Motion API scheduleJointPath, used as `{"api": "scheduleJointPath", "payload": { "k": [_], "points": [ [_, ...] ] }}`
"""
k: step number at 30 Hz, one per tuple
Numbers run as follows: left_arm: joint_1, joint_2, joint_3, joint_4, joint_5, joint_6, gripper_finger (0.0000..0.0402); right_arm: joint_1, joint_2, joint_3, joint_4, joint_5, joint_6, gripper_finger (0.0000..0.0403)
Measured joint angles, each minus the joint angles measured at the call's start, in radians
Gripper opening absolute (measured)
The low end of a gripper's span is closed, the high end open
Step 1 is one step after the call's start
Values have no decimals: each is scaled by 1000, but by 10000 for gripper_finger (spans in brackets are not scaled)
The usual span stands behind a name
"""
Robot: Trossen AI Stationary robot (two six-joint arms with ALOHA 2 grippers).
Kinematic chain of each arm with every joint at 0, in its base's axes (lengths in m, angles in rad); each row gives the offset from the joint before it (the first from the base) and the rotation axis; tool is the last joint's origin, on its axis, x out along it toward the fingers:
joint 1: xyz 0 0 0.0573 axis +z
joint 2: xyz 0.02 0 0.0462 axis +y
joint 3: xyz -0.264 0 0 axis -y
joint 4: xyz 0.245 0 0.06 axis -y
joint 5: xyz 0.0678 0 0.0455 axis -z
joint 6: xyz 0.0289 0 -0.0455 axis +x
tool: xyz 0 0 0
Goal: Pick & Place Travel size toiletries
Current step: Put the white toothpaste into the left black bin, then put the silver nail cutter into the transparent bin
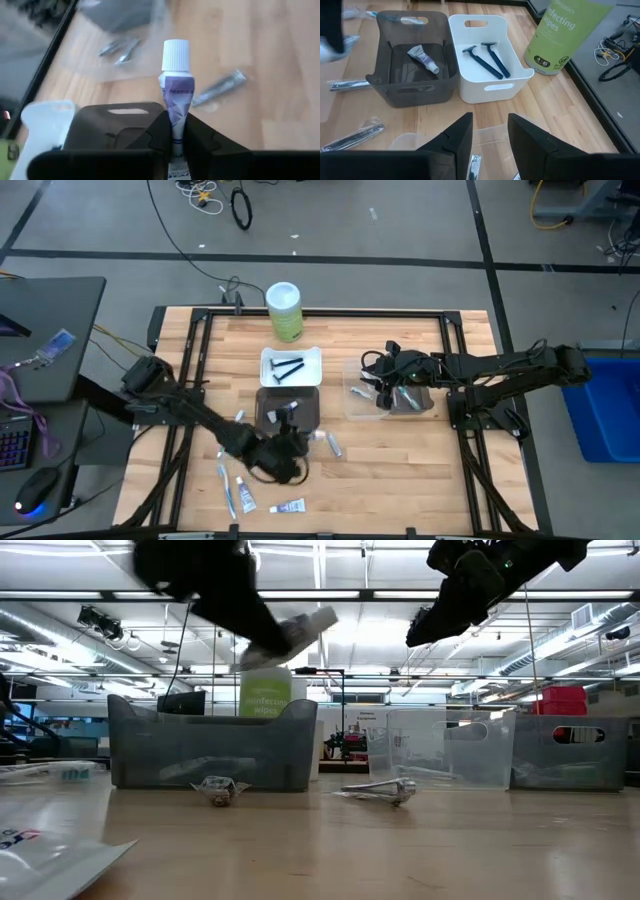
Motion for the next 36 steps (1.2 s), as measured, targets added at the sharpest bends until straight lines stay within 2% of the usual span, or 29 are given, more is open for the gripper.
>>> {"api": "scheduleJointPath", "payload": {
  "k": [3,9,12,19,25,32,34,36],
  "points": [
    [80,0,21,-53,71,-96,47,0,0,0,0,0,0,130],
    [242,0,23,-239,343,-242,49,0,0,0,0,0,0,133],
    [291,0,23,-317,430,-302,55,0,0,0,0,0,0,135],
    [304,0,23,-340,466,-273,92,0,0,0,0,0,-18,133],
    [300,0,23,-327,442,-326,129,0,0,0,0,0,-19,133],
    [300,-2,45,-273,578,-478,132,0,0,0,0,0,-19,132],
    [289,-2,55,-250,592,-462,129,0,0,0,0,0,-19,133],
    [272,-2,78,-242,565,-415,125,0,0,0,1,0,-19,135]
  ]
}}
